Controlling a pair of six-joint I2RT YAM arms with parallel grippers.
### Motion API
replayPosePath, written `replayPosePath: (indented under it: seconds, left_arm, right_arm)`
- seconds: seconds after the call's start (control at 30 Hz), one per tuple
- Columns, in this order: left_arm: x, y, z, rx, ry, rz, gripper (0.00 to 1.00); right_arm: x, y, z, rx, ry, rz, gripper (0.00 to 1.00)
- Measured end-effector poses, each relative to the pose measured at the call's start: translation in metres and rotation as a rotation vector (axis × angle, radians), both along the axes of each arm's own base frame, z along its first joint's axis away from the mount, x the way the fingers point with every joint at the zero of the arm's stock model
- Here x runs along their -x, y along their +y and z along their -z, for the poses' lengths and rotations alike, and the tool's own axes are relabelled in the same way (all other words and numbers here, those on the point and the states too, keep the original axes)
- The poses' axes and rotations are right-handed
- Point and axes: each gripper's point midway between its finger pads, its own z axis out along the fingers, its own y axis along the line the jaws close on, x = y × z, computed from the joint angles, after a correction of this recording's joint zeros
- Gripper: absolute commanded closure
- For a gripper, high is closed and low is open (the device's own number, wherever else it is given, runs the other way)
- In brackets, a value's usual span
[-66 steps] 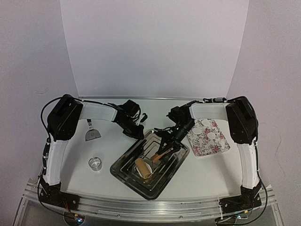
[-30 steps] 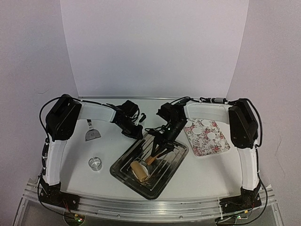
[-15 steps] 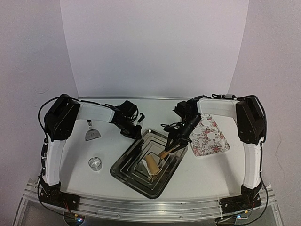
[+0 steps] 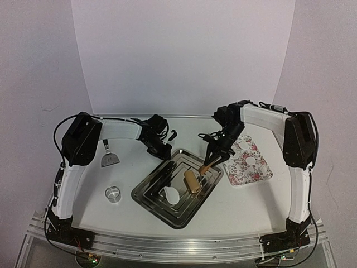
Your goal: Roll out the dumpling wrappers from the dough
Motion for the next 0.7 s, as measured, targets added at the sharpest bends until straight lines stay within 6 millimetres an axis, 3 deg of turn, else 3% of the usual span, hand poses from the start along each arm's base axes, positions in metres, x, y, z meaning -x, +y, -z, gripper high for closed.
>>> replayPosePath:
  seconds: [0.3, 0.43, 0.57, 0.7]
  left_arm:
    - [-0.048, 0.002, -0.005, -0.025, -0.062, -0.022, 0.49]
    - [-0.058, 0.012, -0.013, -0.007, -0.044, -0.112, 0.41]
    - [-0.055, 0.023, -0.034, 0.016, -0.014, -0.208, 0.33]
    - [-0.029, 0.043, -0.076, 0.055, 0.022, -0.336, 0.32]
  right_arm:
    - [-0.038, -0.012, -0.017, 0.062, -0.135, 0.072, 1.00]
    - [-0.039, -0.008, -0.027, 0.014, -0.145, 0.080, 1.00]
    - [-0.031, 0.000, -0.052, -0.078, -0.168, 0.045, 1.00]
    - [-0.023, 0.009, -0.073, -0.154, -0.196, -0.002, 1.00]
